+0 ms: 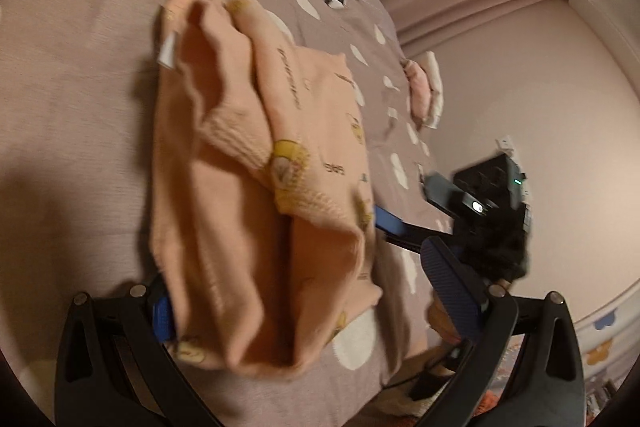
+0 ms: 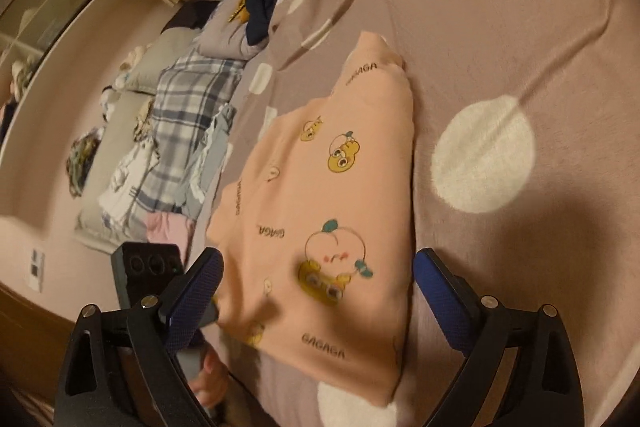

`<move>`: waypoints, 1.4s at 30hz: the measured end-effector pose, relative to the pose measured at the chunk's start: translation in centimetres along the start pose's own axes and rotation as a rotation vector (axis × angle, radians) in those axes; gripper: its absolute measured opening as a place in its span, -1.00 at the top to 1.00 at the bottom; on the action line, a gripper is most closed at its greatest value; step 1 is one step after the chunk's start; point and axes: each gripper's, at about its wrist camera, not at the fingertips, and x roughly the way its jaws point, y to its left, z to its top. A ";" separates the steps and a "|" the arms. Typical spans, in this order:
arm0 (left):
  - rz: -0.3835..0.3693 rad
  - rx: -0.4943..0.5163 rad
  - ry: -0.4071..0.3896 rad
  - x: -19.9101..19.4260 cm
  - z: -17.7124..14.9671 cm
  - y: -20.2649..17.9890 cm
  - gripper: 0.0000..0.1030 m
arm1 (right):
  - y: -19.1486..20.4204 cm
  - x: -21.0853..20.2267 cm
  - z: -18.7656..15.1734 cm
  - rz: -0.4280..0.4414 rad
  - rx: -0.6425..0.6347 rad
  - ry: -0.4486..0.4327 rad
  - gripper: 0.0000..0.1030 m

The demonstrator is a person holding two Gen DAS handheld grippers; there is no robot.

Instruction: Fold small clothes

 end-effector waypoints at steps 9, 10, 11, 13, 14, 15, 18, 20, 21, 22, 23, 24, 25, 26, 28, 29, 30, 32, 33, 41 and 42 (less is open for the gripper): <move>-0.038 -0.061 -0.026 1.0 1.0 0.0 -0.97 | -0.7 2.3 2.1 0.026 0.023 0.022 -0.77; -0.042 -0.063 -0.027 1.2 1.1 -0.1 -0.97 | -0.6 2.5 2.3 0.024 0.020 0.023 -0.76; -0.044 -0.070 -0.028 1.4 1.3 -0.1 -0.97 | -0.5 2.7 2.5 0.020 0.021 0.026 -0.76; -0.051 -0.076 -0.029 1.8 1.6 -0.2 -0.97 | -0.4 3.0 2.7 0.013 0.021 0.031 -0.69; -0.052 -0.074 -0.028 1.9 1.7 -0.3 -0.96 | -0.3 3.1 2.8 0.009 0.016 0.029 -0.58; -0.048 -0.070 -0.027 2.1 1.8 -0.4 -0.96 | -0.1 3.1 2.8 0.008 0.002 0.025 -0.48; 0.017 -0.032 -0.031 2.7 1.7 -1.0 -0.70 | -0.1 3.4 2.7 -0.033 -0.019 0.006 -0.07; 0.118 -0.003 -0.050 3.1 1.4 -1.2 0.00 | -0.5 4.0 2.8 -0.103 0.000 0.009 0.18; 0.176 0.032 -0.051 3.4 1.2 -1.2 0.09 | -0.7 4.0 2.7 -0.109 0.007 0.001 0.35; 0.201 0.068 -0.058 3.5 1.0 -1.4 0.15 | -0.8 3.8 2.7 -0.110 0.008 -0.008 0.40; 0.211 0.081 -0.065 3.4 0.7 -1.4 0.23 | -0.8 3.6 2.6 -0.113 0.004 -0.017 0.43; 0.222 0.087 -0.073 3.2 0.4 -1.4 0.24 | -0.8 3.5 2.5 -0.119 -0.002 -0.022 0.44; 0.229 0.089 -0.083 3.0 0.2 -1.5 0.27 | -0.7 3.4 2.3 -0.129 -0.009 -0.031 0.45; 0.238 0.097 -0.091 2.8 0.0 -1.6 0.31 | -0.5 3.3 2.2 -0.140 -0.017 -0.041 0.46; 0.267 0.125 -0.105 2.4 -0.5 -2.3 0.36 | 0.0 3.0 2.1 -0.159 -0.041 -0.058 0.50; 0.289 0.153 -0.119 2.2 -0.7 -3.0 0.36 | 0.4 2.8 2.1 -0.168 -0.052 -0.067 0.51; 0.315 0.182 -0.134 1.9 -1.1 -3.8 0.37 | 0.8 2.5 2.1 -0.172 -0.061 -0.072 0.52; 0.329 0.196 -0.157 1.4 -1.4 -5.3 0.37 | 1.6 2.1 2.4 -0.163 -0.068 -0.078 0.53; 0.328 0.200 -0.161 1.2 -1.5 -5.9 0.37 | 2.1 1.5 2.5 -0.155 -0.073 -0.081 0.53; 0.298 0.334 -0.221 1.6 -2.1 -15.3 0.37 | 6.8 -6.8 3.5 -0.201 -0.224 -0.198 0.53; 0.298 0.339 -0.219 1.9 -2.4 -16.1 0.37 | 6.9 -7.8 3.4 -0.211 -0.232 -0.214 0.53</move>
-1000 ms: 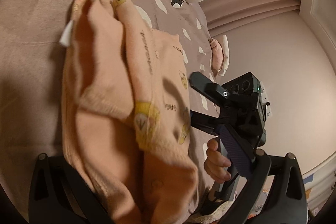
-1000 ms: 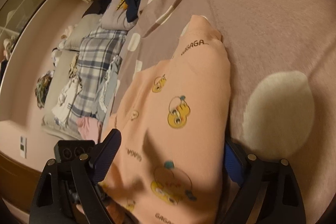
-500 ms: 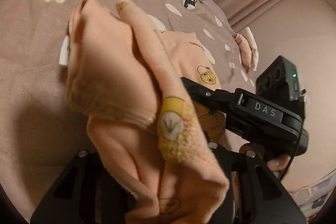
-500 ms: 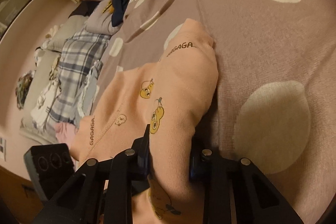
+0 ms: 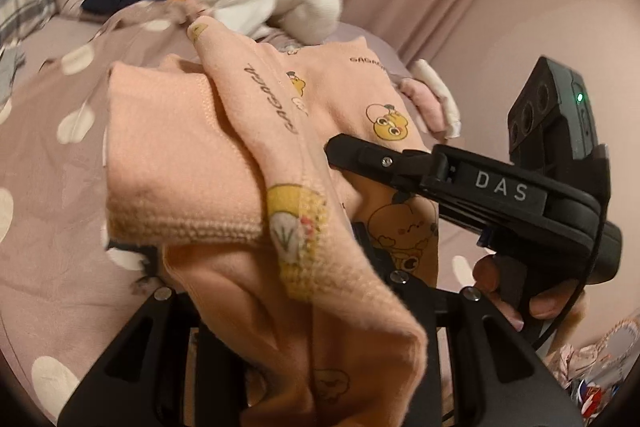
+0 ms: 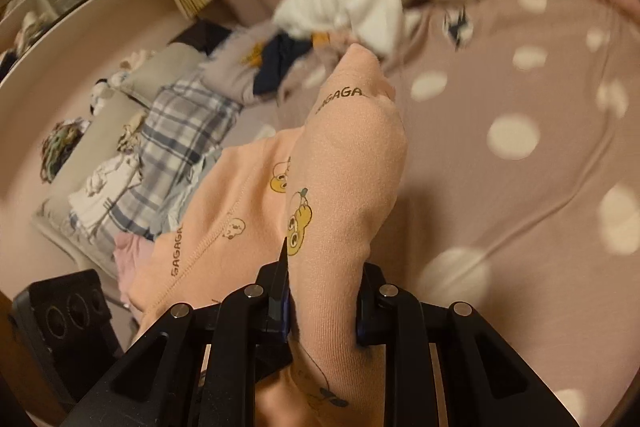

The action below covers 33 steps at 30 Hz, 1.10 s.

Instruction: Fold small clothes

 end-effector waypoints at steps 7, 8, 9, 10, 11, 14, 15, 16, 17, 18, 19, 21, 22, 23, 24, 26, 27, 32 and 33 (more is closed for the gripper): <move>0.004 0.044 0.036 0.5 -0.8 -5.2 0.35 | -1.5 -4.9 0.2 -0.101 -0.053 -0.026 0.53; 0.006 0.030 0.051 1.1 -0.9 -5.5 0.26 | -1.8 -5.1 0.1 -0.112 -0.057 -0.023 0.53; 0.019 0.009 0.071 1.8 -1.1 -5.4 0.20 | -2.0 -5.1 0.0 -0.121 -0.053 -0.020 0.53; 0.039 -0.011 0.095 2.4 -1.5 -5.2 -0.10 | -2.6 -5.0 -0.1 -0.138 -0.046 -0.013 0.53; 0.109 -0.028 0.152 3.3 -2.0 -4.9 -0.64 | -3.1 -4.6 -0.3 -0.167 -0.055 -0.002 0.53; 0.197 0.007 0.156 3.1 -3.0 -4.2 -0.99 | -4.7 -3.7 -0.6 -0.293 -0.080 0.070 0.41; 0.237 0.029 0.125 2.5 -3.1 -4.2 -0.99 | -5.2 -3.6 -0.7 -0.312 -0.062 0.087 0.31; 0.310 0.069 0.079 1.6 -3.1 -4.4 -0.99 | -5.7 -3.7 -0.8 -0.316 -0.048 0.097 0.23; 0.348 0.107 0.053 1.1 -2.9 -4.6 -0.99 | -5.9 -4.0 -0.9 -0.315 -0.041 0.092 0.04; 0.360 0.133 0.048 0.8 -2.8 -4.9 -0.99 | -5.9 -4.4 -0.8 -0.321 -0.037 0.076 -0.15; 0.361 0.160 0.058 0.5 -2.8 -5.1 -0.99 | -5.8 -4.8 -0.8 -0.336 -0.037 0.057 -0.23; 0.340 0.171 0.083 0.0 -3.0 -5.3 -0.99 | -5.1 -5.5 -0.8 -0.355 -0.047 0.034 -0.43; 0.325 0.169 0.090 -0.3 -3.4 -5.6 -0.99 | -4.7 -5.8 -0.9 -0.367 -0.052 0.027 -0.46; 0.312 0.173 0.097 -0.4 -3.3 -5.6 -0.99 | -4.6 -6.3 -1.1 -0.377 -0.055 0.026 -0.49; 0.307 0.176 0.097 -0.4 -3.3 -5.7 -0.99 | -4.2 -6.4 -1.2 -0.383 -0.058 0.027 -0.51; 0.320 0.188 0.084 -0.8 -3.6 -5.9 -0.99 | -3.8 -6.7 -1.5 -0.384 -0.067 0.034 -0.56; 0.328 0.193 0.075 -0.9 -3.7 -6.1 -0.99 | -3.6 -6.8 -1.7 -0.385 -0.074 0.041 -0.60; 0.325 0.201 0.059 -1.9 -3.8 -6.9 -0.99 | -3.8 -7.8 -2.7 -0.412 -0.070 0.052 -0.63; 0.323 0.199 0.057 -2.1 -3.8 -7.0 -0.99 | -3.8 -8.0 -2.9 -0.421 -0.064 0.051 -0.64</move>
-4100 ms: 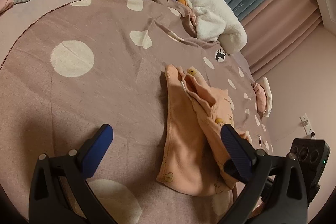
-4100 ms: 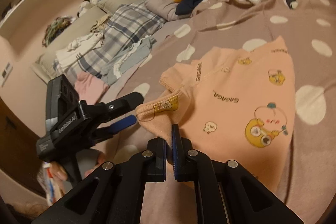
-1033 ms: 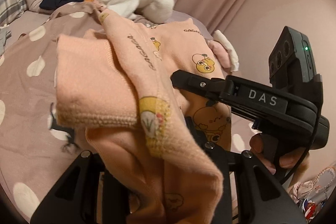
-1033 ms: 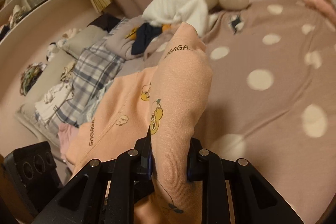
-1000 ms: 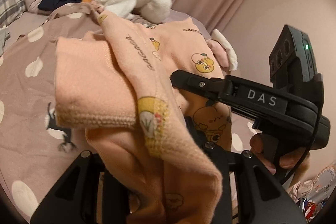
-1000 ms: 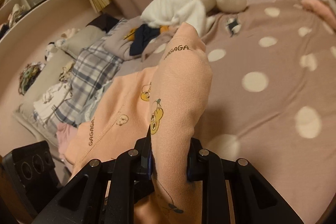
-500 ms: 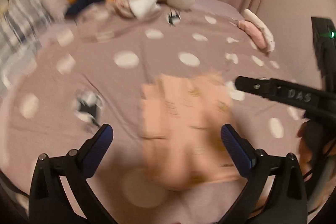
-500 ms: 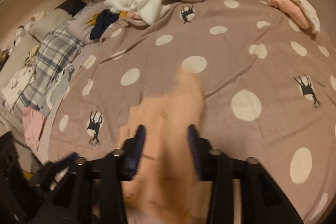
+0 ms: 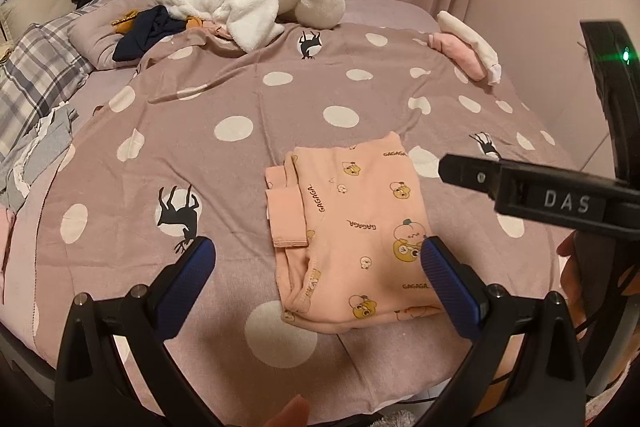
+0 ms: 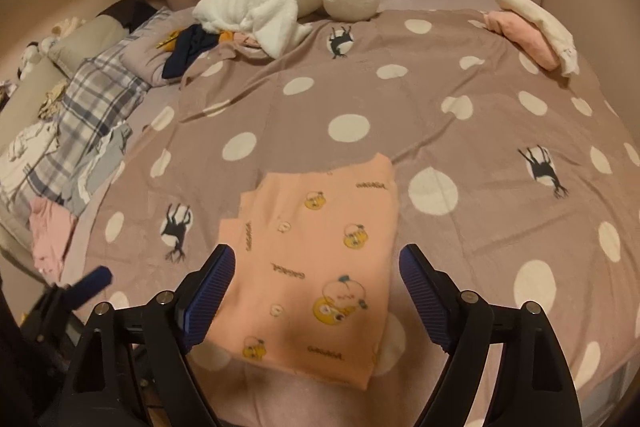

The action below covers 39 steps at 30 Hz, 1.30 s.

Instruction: Fold small clothes

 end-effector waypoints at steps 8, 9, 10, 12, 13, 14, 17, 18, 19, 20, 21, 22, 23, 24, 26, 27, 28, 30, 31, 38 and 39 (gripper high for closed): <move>-0.048 0.023 -0.016 -1.3 -0.3 -1.3 -0.99 | -1.5 -0.8 -1.2 -0.004 0.066 0.020 -0.66; -0.044 0.023 -0.017 -1.3 -0.3 -1.5 -0.99 | -1.6 -0.9 -1.4 -0.009 0.070 0.021 -0.66; -0.047 0.020 -0.018 -1.3 -0.3 -1.5 -0.99 | -1.7 -0.9 -1.5 -0.011 0.073 0.023 -0.66; -0.056 0.003 -0.027 -1.3 -0.3 -1.4 -0.99 | -1.9 -0.8 -1.8 -0.011 0.080 0.033 -0.66; -0.047 -0.004 -0.044 -1.4 -0.3 -1.3 -0.99 | -1.9 -0.8 -1.9 -0.008 0.081 0.037 -0.66; -0.025 -0.007 -0.070 -1.6 -0.3 -1.4 -0.99 | -2.0 -0.8 -1.9 -0.007 0.081 0.039 -0.66; -0.002 -0.009 -0.080 -1.6 -0.2 -1.2 -0.99 | -2.1 -0.9 -2.0 -0.011 0.078 0.033 -0.66; -0.009 -0.010 -0.079 -1.6 -0.2 -1.2 -0.99 | -2.1 -1.0 -2.2 -0.009 0.077 0.028 -0.66; -0.019 -0.011 -0.080 -1.5 -0.3 -1.2 -0.99 | -2.1 -1.1 -2.3 -0.004 0.077 0.025 -0.66; -0.021 -0.010 -0.086 -1.5 -0.3 -1.2 -0.99 | -2.2 -1.2 -2.5 0.004 0.078 0.022 -0.66; -0.015 -0.005 -0.090 -1.5 -0.4 -1.3 -0.99 | -2.2 -1.3 -2.7 0.010 0.079 0.019 -0.66; -0.006 0.004 -0.094 -1.4 -0.5 -1.3 -0.99 | -2.3 -1.4 -3.0 0.013 0.079 0.011 -0.66; 0.007 0.021 -0.101 -1.2 -0.7 -1.5 -0.99 | -2.3 -1.4 -3.1 0.010 0.079 0.006 -0.67; 0.011 0.031 -0.106 -1.1 -0.8 -1.5 -0.99 | -2.3 -1.4 -3.3 0.001 0.080 0.000 -0.67; 0.005 0.045 -0.117 -0.8 -1.2 -1.3 -0.99 | -2.2 -1.3 -3.8 -0.021 0.077 -0.017 -0.69; -0.002 0.045 -0.115 -0.6 -1.4 -1.2 -0.99 | -2.3 -1.1 -4.1 -0.030 0.077 -0.026 -0.70; -0.006 0.043 -0.112 -0.3 -1.6 -1.1 -0.99 | -2.3 -0.8 -4.4 -0.033 0.079 -0.029 -0.70; -0.003 0.032 -0.109 0.1 -1.8 -0.9 -0.99 | -2.3 -0.2 -4.7 -0.030 0.085 -0.023 -0.71; -0.001 0.029 -0.119 0.1 -1.9 -0.8 -0.99 | -2.2 0.3 -5.0 -0.033 0.093 -0.013 -0.71; -0.070 -0.023 -0.150 1.6 -1.5 0.2 -1.00 | -1.0 1.2 -6.1 -0.084 0.083 -0.003 -0.71; -0.088 -0.039 -0.118 2.2 -1.4 0.5 -0.99 | -1.1 1.2 -6.1 -0.093 0.091 -0.008 -0.71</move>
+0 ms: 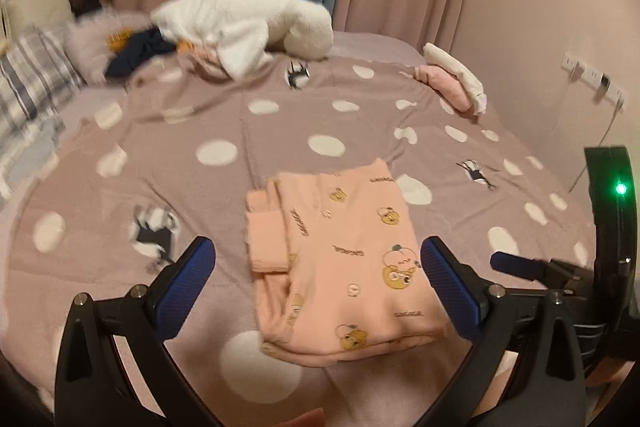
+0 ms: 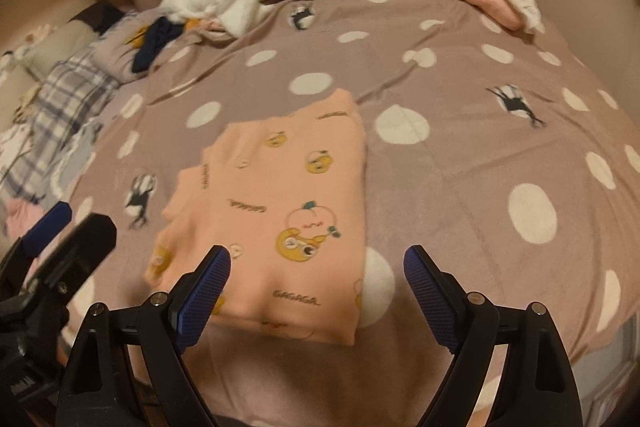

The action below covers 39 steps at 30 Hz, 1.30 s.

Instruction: Fold small clothes

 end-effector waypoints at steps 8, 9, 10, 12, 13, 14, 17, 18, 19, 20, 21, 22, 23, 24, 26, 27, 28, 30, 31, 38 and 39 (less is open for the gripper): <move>0.066 -0.016 -0.016 0.3 0.0 0.5 -0.99 | -1.0 0.3 0.1 -0.016 0.092 -0.011 -0.71; 0.070 -0.022 -0.026 0.2 -0.1 0.5 -0.99 | -1.0 0.3 0.0 -0.027 0.100 -0.014 -0.71; 0.075 -0.028 -0.034 0.0 -0.1 0.6 -0.99 | -1.1 0.2 -0.2 -0.037 0.105 -0.016 -0.71; 0.092 -0.021 -0.045 -0.2 -0.2 0.5 -0.99 | -1.3 0.2 -0.4 -0.049 0.113 -0.018 -0.71; 0.101 -0.005 -0.046 -0.1 -0.2 0.5 -0.99 | -1.3 0.1 -0.5 -0.057 0.120 -0.023 -0.71; 0.114 0.005 -0.046 -0.1 -0.2 0.5 -0.99 | -1.3 0.0 -0.7 -0.067 0.125 -0.031 -0.72; 0.147 -0.019 -0.042 0.0 -0.4 1.0 -0.99 | -0.6 -0.3 -0.6 -0.058 0.089 -0.055 -0.72; 0.139 -0.027 -0.035 0.1 -0.4 1.2 -0.99 | -0.5 -0.4 -0.6 -0.058 0.087 -0.063 -0.72; 0.132 -0.033 -0.026 0.1 -0.5 1.3 -0.99 | -0.3 -0.5 -0.5 -0.058 0.084 -0.070 -0.72; 0.127 -0.037 -0.016 0.2 -0.5 1.4 -0.99 | -0.3 -0.4 -0.5 -0.057 0.078 -0.074 -0.72; 0.127 -0.036 -0.015 0.2 -0.6 1.3 -0.99 | -0.1 -0.3 -0.4 -0.056 0.071 -0.078 -0.72; 0.130 -0.032 -0.016 0.2 -0.6 1.2 -0.99 | 0.0 0.2 -0.4 -0.063 0.054 -0.065 -0.72; 0.139 -0.021 -0.016 0.2 -0.7 1.1 -0.99 | 0.0 0.4 -0.4 -0.070 0.053 -0.057 -0.72; 0.143 -0.016 -0.018 0.2 -0.7 1.0 -0.99 | 0.0 0.7 -0.5 -0.079 0.052 -0.047 -0.72; 0.148 -0.004 -0.017 0.3 -0.8 0.7 -0.99 | -0.2 1.1 -0.5 -0.094 0.059 -0.034 -0.72; 0.149 0.000 -0.015 0.4 -0.9 0.7 -0.99 | -0.4 1.1 -0.5 -0.096 0.064 -0.030 -0.72; 0.150 0.004 -0.012 0.5 -1.0 0.6 -0.99 | -0.4 1.1 -0.6 -0.096 0.067 -0.030 -0.72; 0.150 0.012 -0.004 0.7 -1.1 0.5 -0.99 | -0.5 1.0 -0.6 -0.097 0.072 -0.031 -0.72; 0.150 0.013 -0.002 0.7 -1.1 0.4 -0.99 | -0.6 1.0 -0.7 -0.099 0.074 -0.033 -0.72; 0.170 0.020 -0.011 0.7 -1.1 0.4 -0.99 | -0.3 1.1 -0.8 -0.114 0.061 -0.021 -0.72; 0.175 0.022 -0.013 0.6 -1.1 0.4 -0.99 | -0.2 1.2 -0.8 -0.115 0.057 -0.017 -0.72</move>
